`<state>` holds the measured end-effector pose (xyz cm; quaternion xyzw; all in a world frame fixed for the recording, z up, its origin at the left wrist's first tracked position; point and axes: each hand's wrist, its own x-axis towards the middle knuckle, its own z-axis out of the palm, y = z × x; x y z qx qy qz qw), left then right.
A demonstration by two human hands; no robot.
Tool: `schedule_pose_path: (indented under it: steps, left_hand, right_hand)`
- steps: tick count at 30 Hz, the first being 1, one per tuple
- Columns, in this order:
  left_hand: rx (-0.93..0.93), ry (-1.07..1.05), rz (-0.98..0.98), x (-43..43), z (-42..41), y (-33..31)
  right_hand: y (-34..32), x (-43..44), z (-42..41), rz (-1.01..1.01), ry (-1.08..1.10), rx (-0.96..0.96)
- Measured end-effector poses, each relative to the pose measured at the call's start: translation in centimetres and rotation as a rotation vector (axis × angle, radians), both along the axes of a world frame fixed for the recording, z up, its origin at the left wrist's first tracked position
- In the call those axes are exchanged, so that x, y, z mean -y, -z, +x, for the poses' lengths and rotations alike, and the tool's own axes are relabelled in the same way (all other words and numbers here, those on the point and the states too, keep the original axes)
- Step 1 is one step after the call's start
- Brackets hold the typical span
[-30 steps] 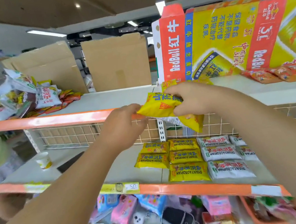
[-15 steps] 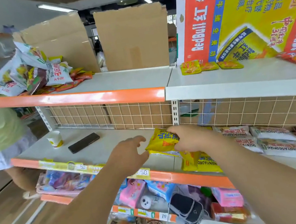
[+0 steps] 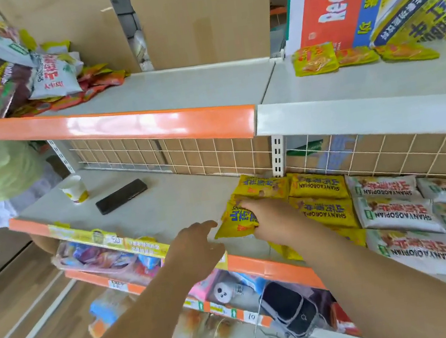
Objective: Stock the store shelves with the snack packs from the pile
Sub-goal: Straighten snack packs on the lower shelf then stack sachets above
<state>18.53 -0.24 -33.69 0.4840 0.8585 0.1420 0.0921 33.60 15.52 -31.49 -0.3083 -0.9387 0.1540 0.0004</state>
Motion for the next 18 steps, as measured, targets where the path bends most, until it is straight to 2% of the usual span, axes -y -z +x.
schedule_pose_path:
  steps: [3, 8, 13, 18]
  left_hand:
    - [0.005, 0.004, -0.043, -0.2, -1.8, 1.6]
    - [-0.045, 0.079, -0.153, -0.6, -3.8, 3.9]
    - [-0.222, 0.191, -0.239, -0.4, -4.5, 5.8]
    - [-0.293, 0.232, -0.184, 1.2, -4.8, 8.1]
  right_hand:
    - [2.2, 0.3, -1.4, 0.031, 0.011, 0.025]
    - [5.3, 1.9, -2.9, 0.215, 0.079, 0.088]
    - [8.1, 2.7, -3.2, 0.237, 0.112, 0.137]
    - [8.3, 2.6, -3.0, 0.152, 0.139, 0.162]
